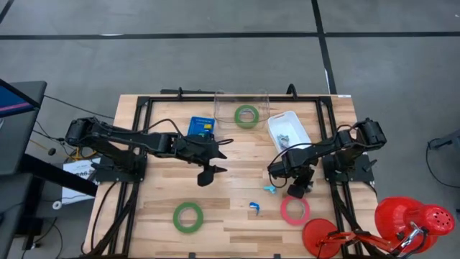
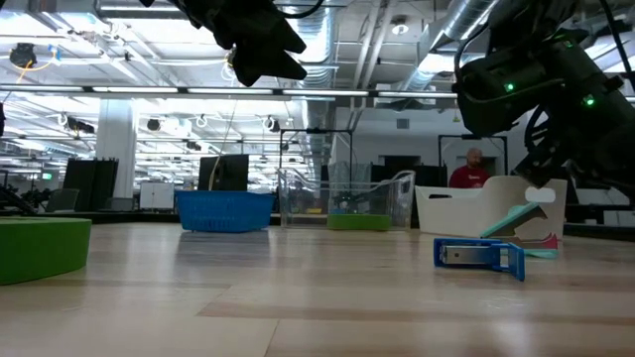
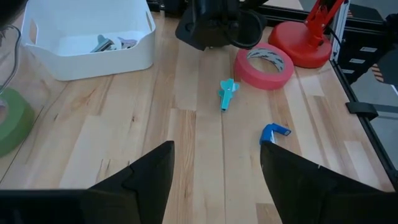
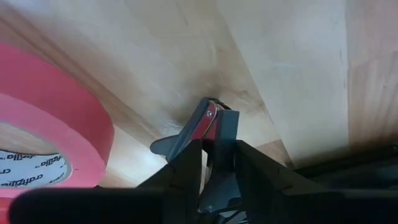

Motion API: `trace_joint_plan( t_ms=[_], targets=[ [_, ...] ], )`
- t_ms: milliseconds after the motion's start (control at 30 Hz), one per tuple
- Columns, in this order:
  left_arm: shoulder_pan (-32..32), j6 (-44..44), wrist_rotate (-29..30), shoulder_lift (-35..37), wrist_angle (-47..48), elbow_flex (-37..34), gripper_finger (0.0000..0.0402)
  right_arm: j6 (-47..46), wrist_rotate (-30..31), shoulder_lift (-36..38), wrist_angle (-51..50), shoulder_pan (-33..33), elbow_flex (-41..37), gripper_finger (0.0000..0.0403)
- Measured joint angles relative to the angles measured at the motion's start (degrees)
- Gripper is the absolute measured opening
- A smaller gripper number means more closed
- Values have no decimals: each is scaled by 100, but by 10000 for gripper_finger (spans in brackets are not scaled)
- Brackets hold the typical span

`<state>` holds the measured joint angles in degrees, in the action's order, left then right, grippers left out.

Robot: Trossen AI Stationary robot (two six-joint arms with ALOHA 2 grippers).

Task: Pick and place Stapler, Stapler remover, tape
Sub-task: Put the black staple remover into the white bin

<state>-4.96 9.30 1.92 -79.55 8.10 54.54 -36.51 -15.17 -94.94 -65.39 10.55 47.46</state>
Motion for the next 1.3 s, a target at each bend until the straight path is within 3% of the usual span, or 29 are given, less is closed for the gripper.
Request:
trace_joint_plan(
  t_ms=[533, 867, 1300],
  targets=[
    [0, 0, 1, 2, -2, 0, 227, 0, 2, 32, -350, 0, 7, 63],
    [1, 0, 1, 2, -4, 0, 227, -201, 41, 738, -514, -30, 614, 63],
    [1, 0, 1, 2, -20, 0, 227, -407, 1214, 1645, -653, -375, 1663, 62]
  ],
)
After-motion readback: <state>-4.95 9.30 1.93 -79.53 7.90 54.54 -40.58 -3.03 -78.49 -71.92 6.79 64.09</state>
